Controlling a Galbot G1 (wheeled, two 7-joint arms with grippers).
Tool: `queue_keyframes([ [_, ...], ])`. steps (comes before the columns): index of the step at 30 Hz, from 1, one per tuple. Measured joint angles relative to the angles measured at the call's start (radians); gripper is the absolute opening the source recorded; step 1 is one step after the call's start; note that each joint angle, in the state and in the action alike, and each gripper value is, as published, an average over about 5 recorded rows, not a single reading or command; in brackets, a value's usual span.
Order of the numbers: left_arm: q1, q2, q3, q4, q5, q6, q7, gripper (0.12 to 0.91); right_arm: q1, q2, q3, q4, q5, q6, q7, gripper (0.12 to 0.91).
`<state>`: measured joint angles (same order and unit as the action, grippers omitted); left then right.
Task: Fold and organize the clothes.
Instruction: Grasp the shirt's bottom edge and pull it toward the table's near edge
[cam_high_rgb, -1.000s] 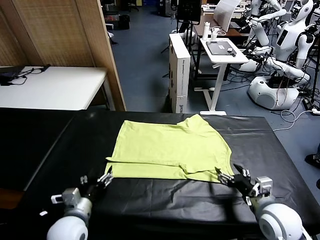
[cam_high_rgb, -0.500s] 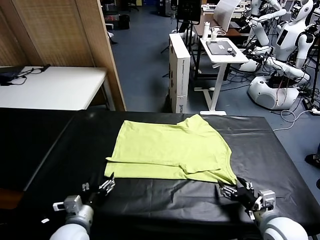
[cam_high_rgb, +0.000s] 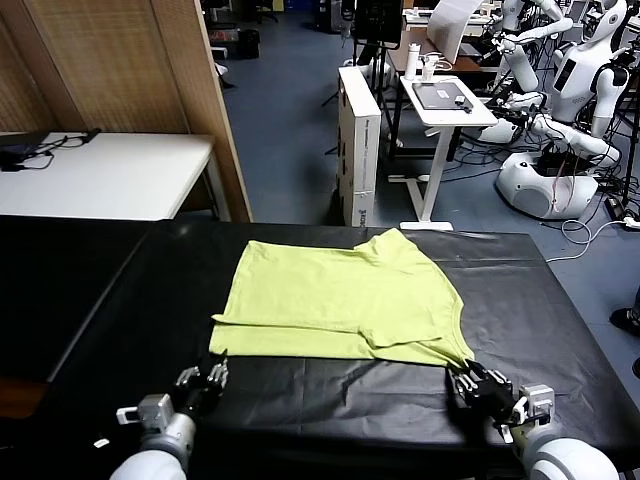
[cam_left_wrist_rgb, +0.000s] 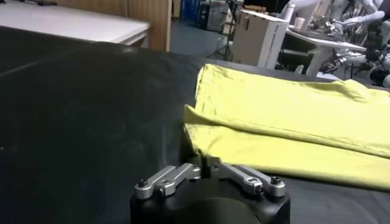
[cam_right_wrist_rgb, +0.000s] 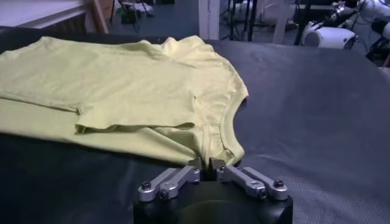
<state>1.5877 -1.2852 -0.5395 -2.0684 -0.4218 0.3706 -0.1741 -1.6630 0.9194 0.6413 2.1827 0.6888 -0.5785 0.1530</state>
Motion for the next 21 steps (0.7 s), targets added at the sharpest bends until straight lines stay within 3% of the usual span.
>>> queue_keyframes([
  [11, 0.149, 0.032, -0.049, -0.113, 0.018, 0.001, -0.002, 0.146, -0.072, -0.025, 0.019, 0.095, 0.019, -0.105, 0.012, 0.140],
  [17, 0.215, 0.028, -0.058, -0.150, 0.029, 0.007, -0.005, 0.146, -0.099, -0.027, 0.021, 0.131, 0.024, -0.131, 0.041, 0.147],
  [19, 0.226, 0.028, -0.062, -0.160, 0.030, 0.018, -0.012, 0.153, -0.105, -0.028, 0.022, 0.141, 0.024, -0.144, 0.046, 0.195],
  [21, 0.235, 0.028, -0.066, -0.169, 0.032, 0.031, -0.020, 0.184, -0.113, -0.030, 0.025, 0.154, 0.022, -0.154, 0.050, 0.300],
])
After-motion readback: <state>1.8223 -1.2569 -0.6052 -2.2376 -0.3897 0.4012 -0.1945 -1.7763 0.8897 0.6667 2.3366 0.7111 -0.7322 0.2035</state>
